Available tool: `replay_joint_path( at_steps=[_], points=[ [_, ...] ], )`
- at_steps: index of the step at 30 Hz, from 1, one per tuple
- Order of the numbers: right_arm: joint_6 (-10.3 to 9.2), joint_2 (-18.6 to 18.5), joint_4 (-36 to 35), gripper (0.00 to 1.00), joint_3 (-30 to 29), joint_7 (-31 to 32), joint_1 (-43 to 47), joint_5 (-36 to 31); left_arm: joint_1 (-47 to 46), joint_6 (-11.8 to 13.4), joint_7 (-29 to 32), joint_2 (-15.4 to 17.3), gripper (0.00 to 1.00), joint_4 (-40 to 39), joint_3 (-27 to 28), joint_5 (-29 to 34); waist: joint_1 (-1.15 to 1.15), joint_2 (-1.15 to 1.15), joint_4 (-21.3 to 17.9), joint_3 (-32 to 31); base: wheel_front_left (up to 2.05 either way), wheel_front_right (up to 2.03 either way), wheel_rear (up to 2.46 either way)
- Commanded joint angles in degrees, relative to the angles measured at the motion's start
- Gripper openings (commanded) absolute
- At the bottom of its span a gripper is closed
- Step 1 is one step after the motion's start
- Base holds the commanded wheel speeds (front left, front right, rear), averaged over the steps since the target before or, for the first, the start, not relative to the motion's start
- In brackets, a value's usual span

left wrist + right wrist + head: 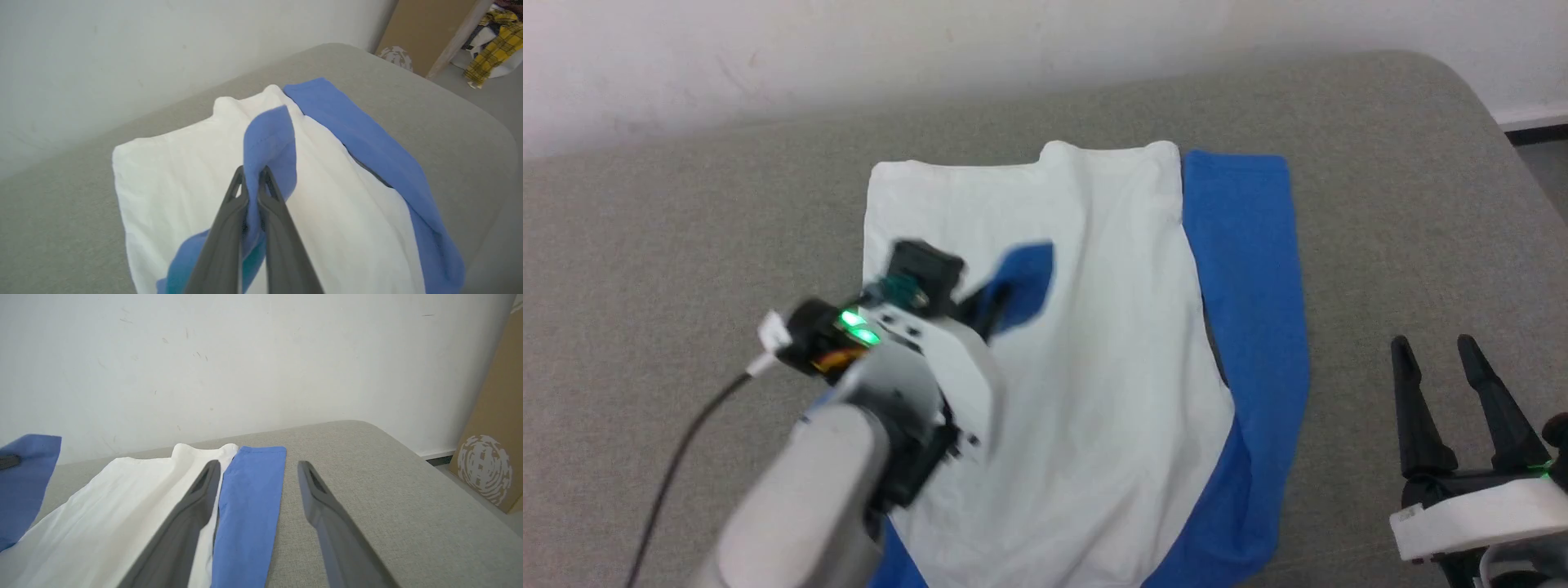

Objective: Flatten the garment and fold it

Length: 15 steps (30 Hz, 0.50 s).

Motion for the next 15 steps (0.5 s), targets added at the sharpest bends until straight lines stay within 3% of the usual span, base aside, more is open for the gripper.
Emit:
replay_joint_path(
  at_steps=[1, 9, 15],
  points=[
    [-0.05, 0.13, -0.35, 1.00, -0.24, 0.04, 0.57, 0.30, 1.26, -0.41, 0.02, -0.82, 0.00, -0.18, -0.71, -0.30, 0.02, 0.00, -0.20, -0.77, 0.00, 0.00, 0.00],
    [-0.05, 0.13, -0.95, 1.00, -0.80, 0.42, 0.42, 1.02, 5.98, -2.78, -5.08, -12.89, 0.00, 8.88, -10.80, -1.34, 0.02, 0.00, -3.61, 2.14, 0.00, 0.00, 0.00],
    [-0.05, 0.13, -0.51, 1.00, -0.25, 0.26, -1.50, 1.31, 2.10, -2.01, -12.13, -16.33, 0.00, 19.88, -13.83, -0.71, 0.02, 0.00, -6.35, 6.22, 0.00, 0.00, 0.00]
  ],
)
